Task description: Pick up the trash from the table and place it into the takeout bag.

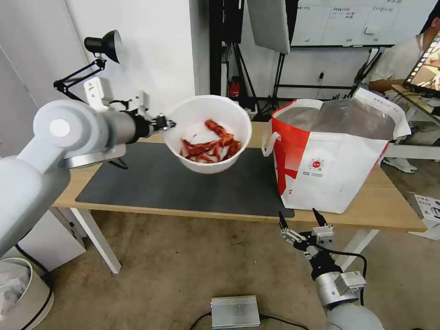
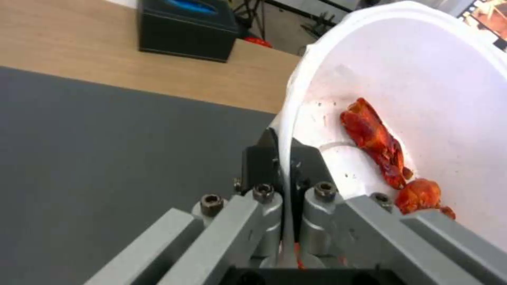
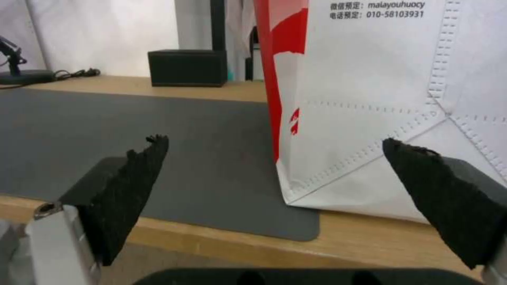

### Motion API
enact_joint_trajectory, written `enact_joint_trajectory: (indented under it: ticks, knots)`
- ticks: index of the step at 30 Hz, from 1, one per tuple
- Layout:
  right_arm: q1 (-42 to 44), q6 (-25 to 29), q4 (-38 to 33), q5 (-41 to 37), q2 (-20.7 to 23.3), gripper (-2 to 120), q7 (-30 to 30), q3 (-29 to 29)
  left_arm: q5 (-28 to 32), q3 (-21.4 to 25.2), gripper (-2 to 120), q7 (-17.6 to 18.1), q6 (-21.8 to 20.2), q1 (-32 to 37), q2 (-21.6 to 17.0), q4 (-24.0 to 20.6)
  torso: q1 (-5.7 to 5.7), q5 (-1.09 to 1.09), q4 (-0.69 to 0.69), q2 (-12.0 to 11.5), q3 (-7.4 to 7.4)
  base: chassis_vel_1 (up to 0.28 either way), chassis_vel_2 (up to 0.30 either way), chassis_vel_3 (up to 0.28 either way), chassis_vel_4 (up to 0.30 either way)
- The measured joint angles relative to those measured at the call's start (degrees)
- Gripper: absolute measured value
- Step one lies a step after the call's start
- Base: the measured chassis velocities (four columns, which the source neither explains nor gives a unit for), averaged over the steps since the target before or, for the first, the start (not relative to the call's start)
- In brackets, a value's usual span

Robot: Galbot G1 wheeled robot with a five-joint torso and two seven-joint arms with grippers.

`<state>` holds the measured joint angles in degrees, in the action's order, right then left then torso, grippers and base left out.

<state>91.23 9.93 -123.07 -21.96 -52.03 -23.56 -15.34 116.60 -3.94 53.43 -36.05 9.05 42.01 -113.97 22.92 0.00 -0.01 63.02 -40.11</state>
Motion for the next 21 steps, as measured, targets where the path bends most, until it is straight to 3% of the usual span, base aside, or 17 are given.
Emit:
enact_joint_trajectory:
  ticks: [11,21]
  knots:
    - [0.0,0.0,0.0,0.0,0.0,100,0.0,0.0,-0.3,-4.2,0,0.3,0.3,-5.7,4.9,3.7,0.00,0.01,0.00,0.0,0.00,0.000,0.000,0.000,0.000]
    - [0.0,0.0,0.0,0.0,0.0,100,0.0,0.0,-1.0,-7.5,0,1.9,0.5,-14.1,12.5,11.6,0.00,0.01,0.00,0.0,0.00,0.000,0.000,0.000,0.000]
